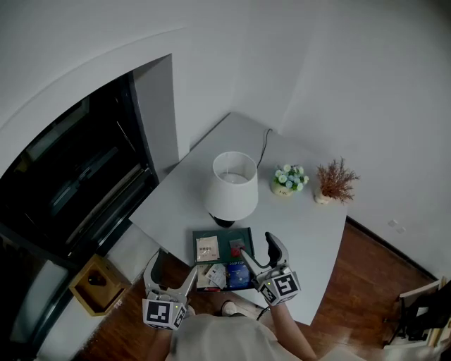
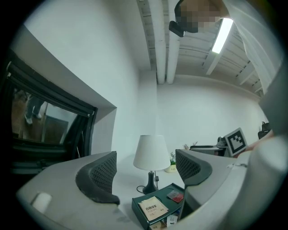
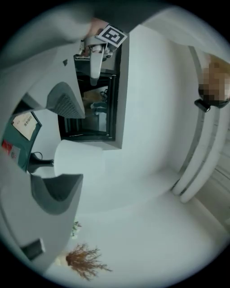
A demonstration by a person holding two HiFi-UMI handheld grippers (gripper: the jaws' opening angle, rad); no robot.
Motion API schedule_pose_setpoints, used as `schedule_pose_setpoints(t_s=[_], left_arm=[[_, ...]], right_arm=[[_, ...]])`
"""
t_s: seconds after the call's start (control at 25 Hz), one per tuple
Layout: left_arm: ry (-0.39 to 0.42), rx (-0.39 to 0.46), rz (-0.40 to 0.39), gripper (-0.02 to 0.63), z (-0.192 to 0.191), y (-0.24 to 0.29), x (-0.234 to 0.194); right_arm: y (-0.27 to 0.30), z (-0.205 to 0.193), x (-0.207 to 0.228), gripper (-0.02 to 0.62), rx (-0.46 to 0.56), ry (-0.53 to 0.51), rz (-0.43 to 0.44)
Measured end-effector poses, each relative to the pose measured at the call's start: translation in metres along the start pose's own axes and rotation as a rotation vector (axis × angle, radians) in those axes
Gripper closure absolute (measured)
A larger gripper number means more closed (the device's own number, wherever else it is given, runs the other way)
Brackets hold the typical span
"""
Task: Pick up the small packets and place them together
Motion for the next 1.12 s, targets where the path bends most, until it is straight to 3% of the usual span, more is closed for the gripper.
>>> schedule_pose_setpoints(t_s=[0.08,0.2,1.12], left_arm=[[0.008,0.008,0.005,0.213,0.002,0.003,0.001],[0.017,0.004,0.001,0.213,0.001,0.006,0.005],[0.022,-0.027,-0.01,0.213,-0.002,0.001,0.01]], right_arm=[[-0.012,0.011,-0.005,0.249,0.02,-0.045,-0.015],[-0.019,0.017,-0.012,0.25,0.017,-0.062,-0.038],[-0.018,0.013,-0.047,0.253,-0.013,-0.057,0.049]])
Point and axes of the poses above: the fingertips, and each gripper's own axes: y forward along the fingers, x to its right, z out of its top, the point moved 4 cm from there along -y, backward along the fingers, and after that the axes turned 3 degrees about -z, right-handed, at the moved point
